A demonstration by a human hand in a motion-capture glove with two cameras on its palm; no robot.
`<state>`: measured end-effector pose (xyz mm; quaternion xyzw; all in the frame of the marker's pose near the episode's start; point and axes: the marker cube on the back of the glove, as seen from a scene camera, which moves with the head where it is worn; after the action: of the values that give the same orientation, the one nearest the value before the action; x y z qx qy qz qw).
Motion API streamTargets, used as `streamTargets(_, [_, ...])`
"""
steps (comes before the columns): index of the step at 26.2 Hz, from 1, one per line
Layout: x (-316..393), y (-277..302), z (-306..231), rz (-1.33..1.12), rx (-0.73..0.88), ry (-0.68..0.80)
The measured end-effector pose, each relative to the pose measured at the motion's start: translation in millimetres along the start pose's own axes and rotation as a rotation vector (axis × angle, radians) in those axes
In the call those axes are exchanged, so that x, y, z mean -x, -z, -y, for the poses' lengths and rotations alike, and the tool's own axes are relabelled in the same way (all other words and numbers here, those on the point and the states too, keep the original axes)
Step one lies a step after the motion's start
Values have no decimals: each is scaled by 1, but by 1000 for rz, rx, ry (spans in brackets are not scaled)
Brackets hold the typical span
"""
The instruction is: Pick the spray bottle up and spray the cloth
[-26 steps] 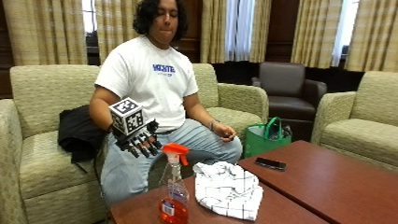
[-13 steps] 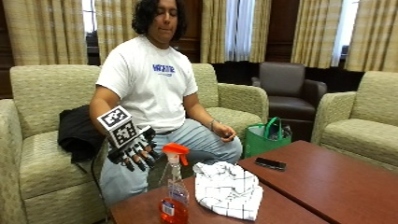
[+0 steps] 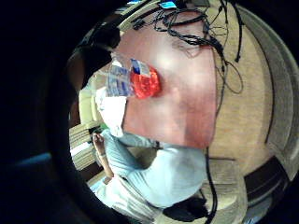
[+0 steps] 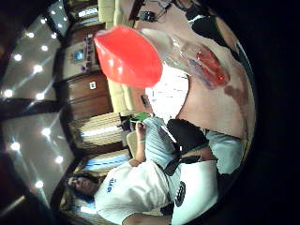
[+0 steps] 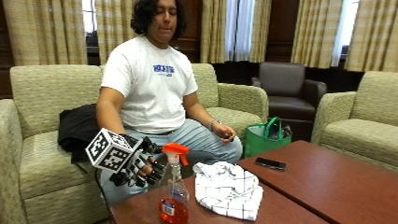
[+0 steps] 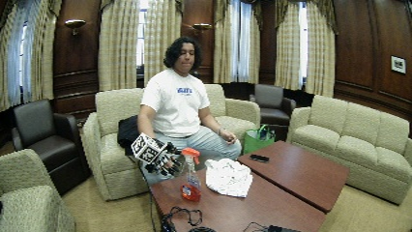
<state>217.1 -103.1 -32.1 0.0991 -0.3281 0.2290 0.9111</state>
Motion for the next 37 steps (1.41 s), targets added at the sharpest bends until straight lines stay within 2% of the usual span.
streamTargets(5, [5, -5, 17, 67, -46, 42])
streamTargets(13, [14, -23, 40, 150, -25, 59])
streamTargets(37, [25, -58, 76, 429, -157, 158])
